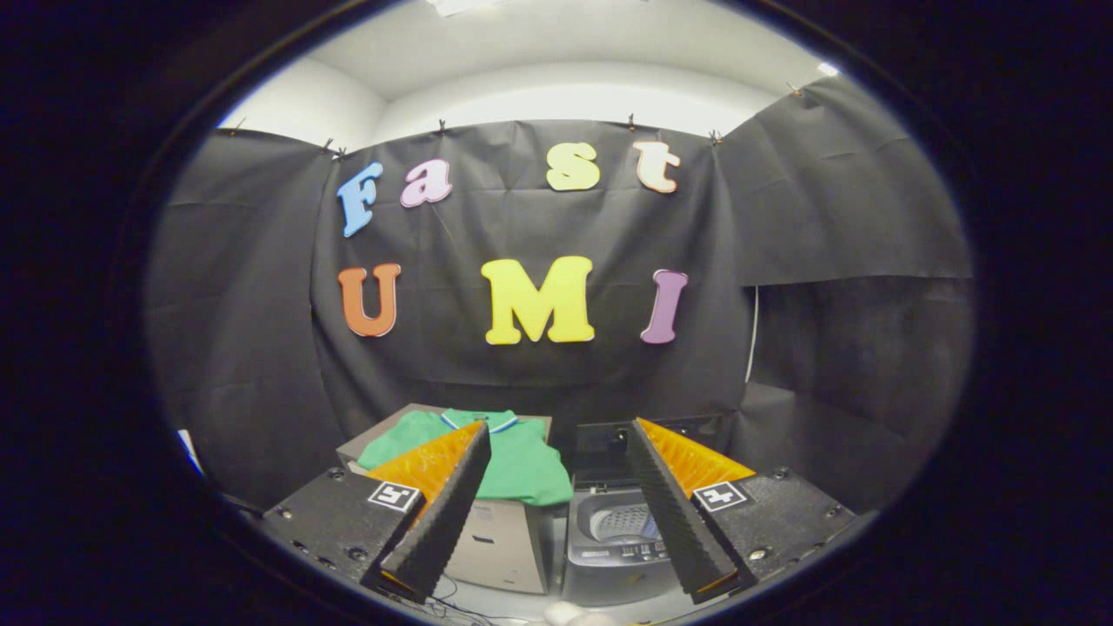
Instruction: Put the clothes into the washing machine and then close the washing machine lid.
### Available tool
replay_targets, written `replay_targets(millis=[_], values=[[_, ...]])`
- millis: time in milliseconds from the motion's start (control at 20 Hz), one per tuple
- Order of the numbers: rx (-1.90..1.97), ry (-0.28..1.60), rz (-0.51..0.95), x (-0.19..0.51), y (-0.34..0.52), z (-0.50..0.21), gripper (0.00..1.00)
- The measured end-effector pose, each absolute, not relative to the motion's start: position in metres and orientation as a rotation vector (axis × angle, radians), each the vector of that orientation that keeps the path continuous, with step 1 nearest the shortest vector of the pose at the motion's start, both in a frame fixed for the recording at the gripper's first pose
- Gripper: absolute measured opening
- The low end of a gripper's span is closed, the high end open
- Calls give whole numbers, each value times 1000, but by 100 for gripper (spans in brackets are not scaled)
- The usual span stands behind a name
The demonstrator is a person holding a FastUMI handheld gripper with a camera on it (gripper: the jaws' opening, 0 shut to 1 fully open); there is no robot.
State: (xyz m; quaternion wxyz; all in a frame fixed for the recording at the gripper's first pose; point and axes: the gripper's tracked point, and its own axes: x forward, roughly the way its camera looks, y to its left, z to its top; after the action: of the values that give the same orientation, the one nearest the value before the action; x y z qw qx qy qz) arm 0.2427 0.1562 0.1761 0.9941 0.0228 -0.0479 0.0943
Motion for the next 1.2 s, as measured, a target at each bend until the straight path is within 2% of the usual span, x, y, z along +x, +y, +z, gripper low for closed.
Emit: replay_targets(millis=[600, 1200], values=[[67, -9, 319, 392, 274, 195, 99], [16, 285, 349, 499, 358, 109, 99]])
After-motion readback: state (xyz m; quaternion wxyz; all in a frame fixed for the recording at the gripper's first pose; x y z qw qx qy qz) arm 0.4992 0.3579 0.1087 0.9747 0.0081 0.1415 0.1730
